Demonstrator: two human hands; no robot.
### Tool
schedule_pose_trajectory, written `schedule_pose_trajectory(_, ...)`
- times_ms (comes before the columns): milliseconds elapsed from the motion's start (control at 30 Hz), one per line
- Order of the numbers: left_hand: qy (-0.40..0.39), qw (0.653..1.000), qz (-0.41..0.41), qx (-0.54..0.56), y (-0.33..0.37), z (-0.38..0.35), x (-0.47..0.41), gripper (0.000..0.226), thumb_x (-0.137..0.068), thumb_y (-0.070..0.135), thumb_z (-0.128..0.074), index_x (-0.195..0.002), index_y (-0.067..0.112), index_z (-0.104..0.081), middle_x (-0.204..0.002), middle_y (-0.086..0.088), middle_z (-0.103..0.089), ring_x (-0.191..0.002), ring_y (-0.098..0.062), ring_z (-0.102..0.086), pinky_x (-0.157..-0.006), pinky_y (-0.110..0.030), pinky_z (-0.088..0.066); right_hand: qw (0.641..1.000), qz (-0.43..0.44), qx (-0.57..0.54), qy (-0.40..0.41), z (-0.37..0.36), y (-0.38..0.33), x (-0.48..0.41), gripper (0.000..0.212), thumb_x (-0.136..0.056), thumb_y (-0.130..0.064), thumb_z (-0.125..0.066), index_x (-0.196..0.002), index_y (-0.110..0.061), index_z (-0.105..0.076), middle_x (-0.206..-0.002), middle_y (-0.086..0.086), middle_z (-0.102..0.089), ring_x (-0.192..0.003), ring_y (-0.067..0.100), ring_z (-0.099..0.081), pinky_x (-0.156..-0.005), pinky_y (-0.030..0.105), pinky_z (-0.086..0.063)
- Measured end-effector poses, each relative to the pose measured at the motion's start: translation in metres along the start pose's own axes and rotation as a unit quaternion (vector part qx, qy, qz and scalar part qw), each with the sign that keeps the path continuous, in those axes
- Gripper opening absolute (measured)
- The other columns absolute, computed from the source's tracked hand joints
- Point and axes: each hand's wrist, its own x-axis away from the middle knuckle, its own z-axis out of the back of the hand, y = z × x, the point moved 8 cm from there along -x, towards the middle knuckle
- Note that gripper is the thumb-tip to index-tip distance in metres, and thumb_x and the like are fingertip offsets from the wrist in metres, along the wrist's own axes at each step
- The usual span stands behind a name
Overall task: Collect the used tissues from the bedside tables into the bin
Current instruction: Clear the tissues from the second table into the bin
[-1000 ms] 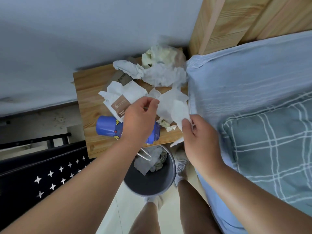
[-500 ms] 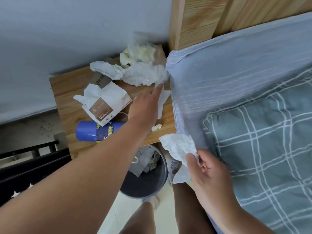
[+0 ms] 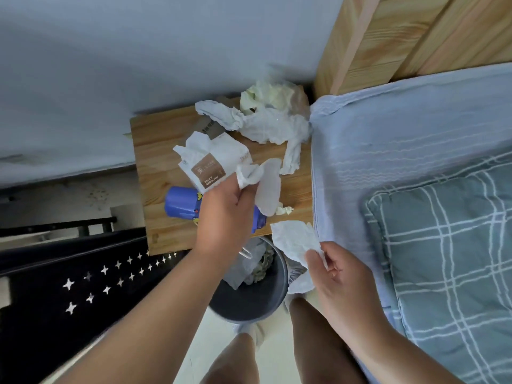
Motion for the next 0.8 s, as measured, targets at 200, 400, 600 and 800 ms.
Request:
schedule_pose_trajectory(200,0.08,0.979,0.153,0.109,-0.094,0.037,0.111,0.045,-0.102,0.046,-0.061,-0.065,0.02,-0.065,-0.055,0.012,-0.062,-0.052,-0.002,-0.052,-0.05,-0.015,-0.043,0.992,-0.011,0.081,-0.095,-0.05,0.025,0.014,0.038,-0.096,-0.031,-0.053,-0.061,-0.035,-0.04,-0.057,-0.007,-0.041,-0.056,0.009,-0.043,-0.055,0.018,-0.035)
schedule_pose_trajectory(400,-0.01,0.945,0.325,0.026,-0.226,-0.008,0.169,0.035,-0.107,0.038,-0.053,-0.079,0.022,-0.066,-0.065,0.006,-0.071,-0.06,-0.011,-0.065,-0.054,-0.02,-0.047,0.96,-0.078,0.185,-0.197,-0.121,0.084,0.021,0.033,-0.101,-0.026,-0.052,-0.076,-0.005,-0.053,-0.065,0.011,-0.051,-0.063,0.022,-0.051,-0.054,0.028,-0.032)
schedule_pose_trajectory(600,0.023,0.855,0.491,0.166,-0.322,-0.031,0.171,0.026,-0.108,0.023,-0.051,-0.121,0.003,-0.062,-0.08,-0.013,-0.074,-0.072,-0.027,-0.072,-0.088,-0.054,-0.064,0.958,-0.111,0.166,-0.204,-0.179,0.126,0.011,0.031,-0.097,-0.024,-0.053,-0.069,-0.011,-0.052,-0.058,0.002,-0.048,-0.059,0.023,-0.051,-0.057,0.036,-0.034)
schedule_pose_trajectory(800,-0.035,0.834,0.51,0.205,-0.34,-0.05,0.153,0.041,-0.106,0.023,-0.06,-0.144,0.011,-0.053,-0.105,-0.005,-0.065,-0.085,-0.025,-0.075,-0.083,-0.044,-0.064,0.943,-0.213,0.105,-0.233,-0.209,0.155,-0.002,0.012,-0.081,-0.038,-0.063,-0.089,-0.041,-0.072,-0.07,-0.012,-0.068,-0.068,0.029,-0.069,-0.055,0.028,-0.049)
